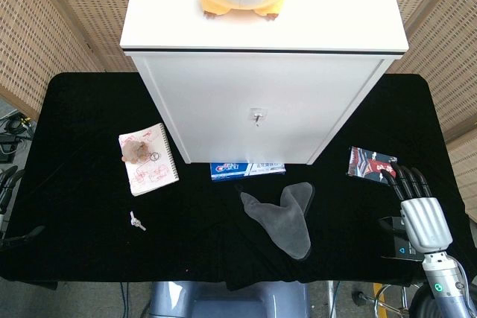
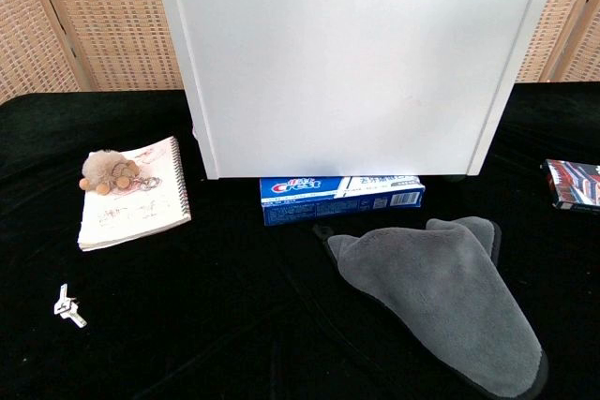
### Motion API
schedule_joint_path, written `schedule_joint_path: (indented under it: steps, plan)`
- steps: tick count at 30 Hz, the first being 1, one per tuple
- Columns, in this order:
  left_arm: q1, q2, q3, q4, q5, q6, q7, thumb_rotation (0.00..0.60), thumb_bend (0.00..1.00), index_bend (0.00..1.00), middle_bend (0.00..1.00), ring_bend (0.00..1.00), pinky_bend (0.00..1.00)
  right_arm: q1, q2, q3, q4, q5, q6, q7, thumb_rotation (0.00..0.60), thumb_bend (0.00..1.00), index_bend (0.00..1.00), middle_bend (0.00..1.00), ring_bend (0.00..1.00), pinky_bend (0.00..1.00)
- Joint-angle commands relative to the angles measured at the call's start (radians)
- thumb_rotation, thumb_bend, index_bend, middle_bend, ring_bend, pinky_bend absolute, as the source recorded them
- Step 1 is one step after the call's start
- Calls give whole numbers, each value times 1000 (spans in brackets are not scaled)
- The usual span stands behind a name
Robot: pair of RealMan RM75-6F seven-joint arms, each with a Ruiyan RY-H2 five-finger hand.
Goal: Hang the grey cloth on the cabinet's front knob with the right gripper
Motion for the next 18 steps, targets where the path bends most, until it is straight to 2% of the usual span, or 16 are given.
schedule_joint_path:
  steps: [1, 6, 8, 9, 10, 11, 12, 15, 18]
  plan:
    - [-1, 0, 0, 1, 0, -2, 3, 600, 0, 0, 0, 0, 0, -2, -1, 3, 1, -7, -6, 1, 600, 0, 0, 0, 0, 0]
    - [-3, -1, -2, 2, -5, -8, 4, 600, 0, 0, 0, 0, 0, 12, 3, 4, -17, -34, -37, 2, 600, 0, 0, 23, 4, 0]
    - [-5, -2, -3, 2, -7, -11, 5, 600, 0, 0, 0, 0, 0, 31, 8, 8, -31, -50, -62, -8, 600, 0, 0, 179, 131, 1]
    - [-6, -2, -4, 2, -9, -14, 6, 600, 0, 0, 0, 0, 0, 47, 12, 11, -41, -63, -80, -19, 600, 0, 0, 322, 270, 26]
    - [-7, -3, -4, 2, -10, -17, 8, 600, 0, 0, 0, 0, 0, 59, 15, 14, -49, -71, -94, -26, 600, 0, 0, 452, 421, 99]
    - [-10, -4, -5, 3, -12, -22, 11, 600, 0, 0, 0, 0, 0, 84, 18, 22, -64, -85, -123, -37, 600, 0, 0, 519, 499, 179]
    - [-12, -4, -6, 3, -14, -26, 13, 600, 0, 0, 0, 0, 0, 105, 20, 28, -75, -92, -148, -43, 600, 0, 0, 593, 582, 328]
    - [-19, -7, -9, 5, -22, -40, 21, 600, 0, 0, 0, 0, 0, 182, 26, 51, -104, -90, -261, -60, 600, 0, 1, 743, 751, 696]
    - [-29, -12, -10, 10, -39, -66, 30, 600, 0, 0, 0, 0, 0, 289, 34, 90, -158, -10, -458, -61, 600, 0, 35, 873, 914, 935]
